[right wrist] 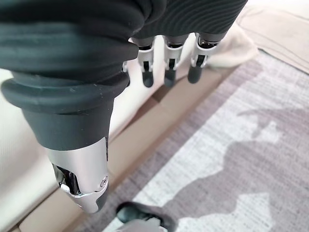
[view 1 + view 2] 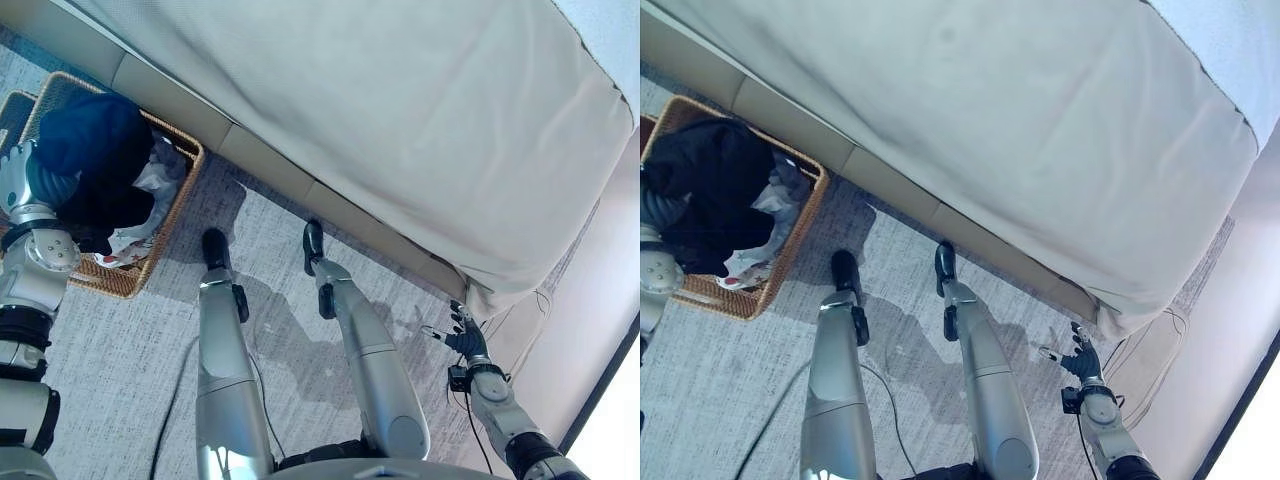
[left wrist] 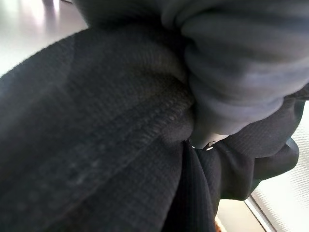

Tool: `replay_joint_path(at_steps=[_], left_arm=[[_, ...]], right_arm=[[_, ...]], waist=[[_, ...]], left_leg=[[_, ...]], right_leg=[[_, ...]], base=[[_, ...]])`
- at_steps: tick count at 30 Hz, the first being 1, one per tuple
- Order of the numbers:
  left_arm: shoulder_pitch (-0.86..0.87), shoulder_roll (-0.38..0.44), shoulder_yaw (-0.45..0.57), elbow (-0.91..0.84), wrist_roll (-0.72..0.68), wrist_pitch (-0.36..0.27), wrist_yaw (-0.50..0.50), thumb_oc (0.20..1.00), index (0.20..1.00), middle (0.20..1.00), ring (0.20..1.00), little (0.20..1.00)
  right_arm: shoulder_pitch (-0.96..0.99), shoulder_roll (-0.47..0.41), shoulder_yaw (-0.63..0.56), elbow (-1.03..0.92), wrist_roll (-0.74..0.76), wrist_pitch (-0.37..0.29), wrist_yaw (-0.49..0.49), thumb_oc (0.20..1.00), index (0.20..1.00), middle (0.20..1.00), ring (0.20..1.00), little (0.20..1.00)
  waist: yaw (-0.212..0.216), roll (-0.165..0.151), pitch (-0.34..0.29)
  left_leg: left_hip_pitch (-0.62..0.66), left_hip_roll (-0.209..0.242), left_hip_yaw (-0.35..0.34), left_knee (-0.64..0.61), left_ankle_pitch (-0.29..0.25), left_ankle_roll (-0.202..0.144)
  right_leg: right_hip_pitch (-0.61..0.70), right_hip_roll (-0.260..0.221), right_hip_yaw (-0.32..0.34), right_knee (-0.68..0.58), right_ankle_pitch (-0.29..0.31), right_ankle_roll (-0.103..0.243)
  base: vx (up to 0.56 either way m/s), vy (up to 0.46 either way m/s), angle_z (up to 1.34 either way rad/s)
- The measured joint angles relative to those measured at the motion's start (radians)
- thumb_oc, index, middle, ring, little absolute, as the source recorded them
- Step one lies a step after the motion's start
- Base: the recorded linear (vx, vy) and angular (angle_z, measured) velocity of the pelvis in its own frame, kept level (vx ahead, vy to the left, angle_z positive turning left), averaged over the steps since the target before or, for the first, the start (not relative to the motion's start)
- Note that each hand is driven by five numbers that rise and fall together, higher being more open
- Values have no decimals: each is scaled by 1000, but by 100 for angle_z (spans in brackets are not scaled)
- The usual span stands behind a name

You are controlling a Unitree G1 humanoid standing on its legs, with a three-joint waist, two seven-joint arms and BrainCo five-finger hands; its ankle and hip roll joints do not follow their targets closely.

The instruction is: Pick up clothes into the bucket

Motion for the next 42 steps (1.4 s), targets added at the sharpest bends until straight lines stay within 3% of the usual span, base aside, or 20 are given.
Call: replay_joint_path(at_steps=[10, 14, 19, 23, 27, 30, 32, 34, 35, 37, 38, 42], left_arm=[[-15, -3, -1, 90, 16, 74, -75, 1000, 1000, 1000, 1000, 1000], [55, -24, 41, 88, 39, 87, -106, 1000, 1000, 1000, 1000, 1000], [157, -48, 119, 58, 77, 92, -133, 1000, 1000, 1000, 1000, 1000], [249, -138, 163, 59, 62, 85, -160, 1000, 1000, 1000, 1000, 1000], [297, -187, 166, 45, 4, 68, -180, 1000, 1000, 1000, 1000, 1000], [337, -229, 180, 11, -12, 58, -188, 1000, 1000, 1000, 1000, 1000], [398, -300, 202, -55, -35, 43, -193, 1000, 1000, 1000, 1000, 1000], [464, -395, 198, -171, -102, 7, -199, 1000, 1000, 1000, 1000, 1000], [481, -473, 199, -178, -213, -54, -240, 1000, 1000, 1000, 1000, 1000], [480, -595, 195, -83, -361, -89, -310, 1000, 1000, 1000, 1000, 1000], [502, -647, 186, -20, -417, -82, -340, 1000, 1000, 1000, 1000, 1000], [556, -711, 142, 65, -453, -83, -404, 1000, 1000, 1000, 1000, 1000]], right_arm=[[0, 0, 2, -7, 16, -2, 20, 1000, 1000, 1000, 1000, 1000], [1, 2, 5, 2, 16, 3, 44, 1000, 1000, 1000, 1000, 1000], [-20, 7, 2, 13, 15, 20, 52, 1000, 1000, 1000, 1000, 1000], [-33, 8, -5, 15, 11, 38, 51, 1000, 1000, 1000, 1000, 1000], [-32, 3, -17, 30, -20, 40, 49, 1000, 1000, 1000, 1000, 1000], [-41, 2, -45, 86, -55, 53, 48, 1000, 1000, 1000, 1000, 1000], [-31, -2, -64, 126, -69, 67, 45, 1000, 1000, 1000, 1000, 1000], [11, -16, -91, 123, -85, 75, 46, 1000, 1000, 1000, 1000, 1000], [23, -22, -95, 139, -98, 77, 48, 1000, 1000, 1000, 1000, 1000], [37, -24, -92, 155, -121, 87, 62, 1000, 1000, 1000, 1000, 1000], [44, -19, -86, 155, -132, 90, 74, 1000, 1000, 1000, 1000, 1000], [74, -10, -74, 160, -194, 94, 88, 1000, 1000, 1000, 1000, 1000]], waist=[[2, 0, 0], [1, -3, -2], [31, -1, -1], [73, 10, 6], [101, 42, 16], [113, 87, 23], [106, 120, 23], [106, 168, -3], [105, 192, -24], [98, 223, -65], [84, 229, -110], [77, 232, -193]], left_leg=[[17, -13, -15, -27, 6, 6], [98, -23, -2, -72, 12, 8], [164, -51, 17, -162, 62, 8], [307, -68, 43, -243, 78, 12], [453, -86, 59, -326, 88, 12], [569, -99, 59, -380, 103, 20], [692, -107, 60, -437, 111, 21], [782, -113, 43, -492, 114, 18], [827, -114, 39, -526, 124, 18], [882, -112, 32, -572, 134, 19], [896, -111, 27, -591, 142, 20], [950, -86, 15, -621, 152, 17]], right_leg=[[23, -12, -26, -12, 1, -2], [85, -22, -12, -31, -4, -1], [103, -56, 1, -34, -7, -1], [205, -79, 14, -51, -21, -5], [318, -96, 26, -71, -36, 0], [420, -112, 22, -84, -44, 5], [532, -118, 13, -115, -51, 10], [625, -125, -3, -152, -61, 16], [662, -127, -13, -162, -66, 16], [702, -127, -21, -170, -78, 17], [711, -126, -28, -175, -85, 14], [762, -103, -43, -186, -103, 4]], base=[[-15, -2, 7], [-30, 13, 2], [-49, 20, 10], [-6, 27, 5], [45, -23, 5], [106, -76, 11], [171, -97, 13], [155, -107, 22], [156, -98, 16], [159, -89, 12], [160, -82, 11], [103, -82, 3]])
